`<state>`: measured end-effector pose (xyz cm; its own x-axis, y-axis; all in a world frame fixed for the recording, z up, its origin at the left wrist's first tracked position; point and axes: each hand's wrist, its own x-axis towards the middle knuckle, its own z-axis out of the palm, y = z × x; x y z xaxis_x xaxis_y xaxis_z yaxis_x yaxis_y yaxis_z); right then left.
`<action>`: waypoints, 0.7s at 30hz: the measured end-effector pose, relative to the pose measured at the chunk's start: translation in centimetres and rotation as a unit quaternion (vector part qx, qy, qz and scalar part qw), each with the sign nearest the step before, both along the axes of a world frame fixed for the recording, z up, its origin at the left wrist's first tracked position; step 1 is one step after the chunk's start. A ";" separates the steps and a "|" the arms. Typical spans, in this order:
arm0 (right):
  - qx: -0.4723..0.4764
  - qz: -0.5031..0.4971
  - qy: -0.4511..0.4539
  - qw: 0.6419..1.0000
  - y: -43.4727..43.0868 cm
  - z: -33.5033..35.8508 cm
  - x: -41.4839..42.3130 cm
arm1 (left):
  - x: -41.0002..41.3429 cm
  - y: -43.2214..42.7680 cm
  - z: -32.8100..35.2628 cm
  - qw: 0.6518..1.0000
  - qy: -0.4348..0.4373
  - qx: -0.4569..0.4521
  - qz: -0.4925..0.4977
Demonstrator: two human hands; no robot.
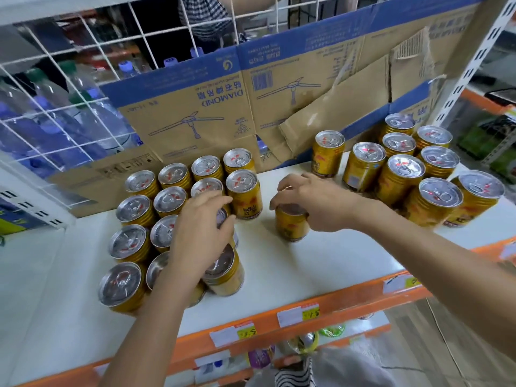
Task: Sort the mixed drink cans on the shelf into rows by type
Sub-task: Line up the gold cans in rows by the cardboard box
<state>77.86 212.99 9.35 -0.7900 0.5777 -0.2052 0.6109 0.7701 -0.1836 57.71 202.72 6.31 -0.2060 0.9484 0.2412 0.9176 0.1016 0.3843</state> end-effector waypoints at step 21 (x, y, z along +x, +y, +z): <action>-0.074 -0.047 0.163 0.983 -1.6 -4.5 -3.2 | -0.5 -1.9 0.4 0.999 -0.004 -0.026 0.034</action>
<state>74.68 211.44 4.89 -0.7717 0.6350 -0.0367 0.5687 0.6630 -0.4869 57.23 200.86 6.70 -0.2711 0.9437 0.1896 0.9053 0.1830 0.3835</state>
